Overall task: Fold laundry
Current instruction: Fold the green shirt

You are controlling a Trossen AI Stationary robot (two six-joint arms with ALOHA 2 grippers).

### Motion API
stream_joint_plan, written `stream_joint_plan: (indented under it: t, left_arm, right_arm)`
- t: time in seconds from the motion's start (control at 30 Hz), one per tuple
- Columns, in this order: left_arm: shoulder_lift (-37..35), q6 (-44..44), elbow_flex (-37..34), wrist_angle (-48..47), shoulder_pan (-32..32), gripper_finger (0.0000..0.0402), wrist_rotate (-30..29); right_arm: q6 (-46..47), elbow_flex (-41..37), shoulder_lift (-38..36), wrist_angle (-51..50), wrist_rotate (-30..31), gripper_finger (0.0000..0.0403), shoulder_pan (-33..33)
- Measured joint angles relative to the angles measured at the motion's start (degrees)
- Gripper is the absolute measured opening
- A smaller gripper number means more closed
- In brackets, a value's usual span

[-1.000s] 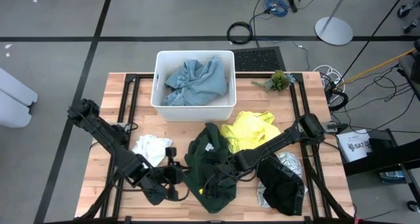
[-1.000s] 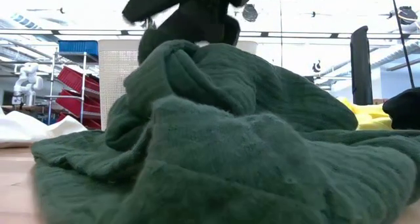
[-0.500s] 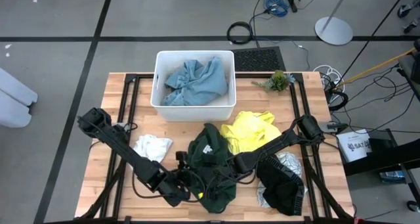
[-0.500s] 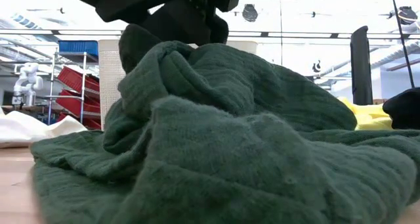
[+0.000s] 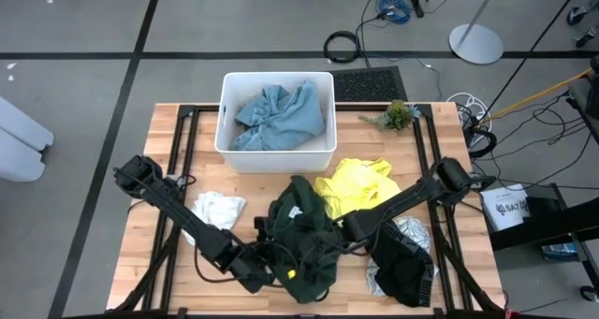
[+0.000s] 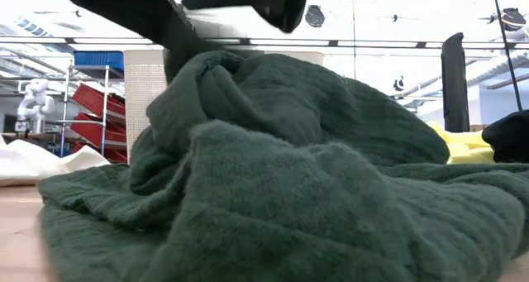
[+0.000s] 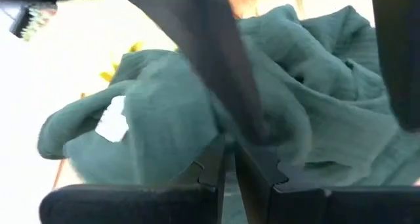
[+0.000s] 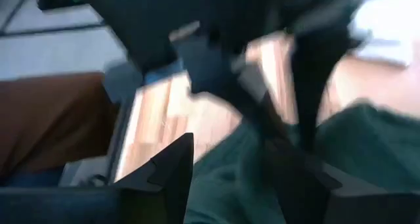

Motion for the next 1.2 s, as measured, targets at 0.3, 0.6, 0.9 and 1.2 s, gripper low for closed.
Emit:
stream_joint_plan:
  t: [0.3, 0.6, 0.9, 1.2]
  left_arm:
    - [0.03, 0.51, 0.0, -0.15, 0.1, 0.0043, 3.26]
    - [0.02, 6.56, 0.0, -0.17, 0.44, 0.0043, 7.94]
    - [0.01, 6.36, 0.0, 0.97, 1.3, 0.0043, 6.69]
    - [-0.01, 6.27, 0.0, 2.86, 1.3, 0.005, 10.93]
  right_arm:
    - [4.82, 0.07, -3.77, -14.09, -0.13, 0.0178, 0.23]
    - [9.01, 0.03, -4.11, -22.62, -0.17, 0.0178, 0.26]
    - [8.9, 0.03, -4.11, -22.15, -0.22, 0.0178, 0.26]
    - [8.84, 0.03, -4.11, -22.16, -0.22, 0.0178, 0.26]
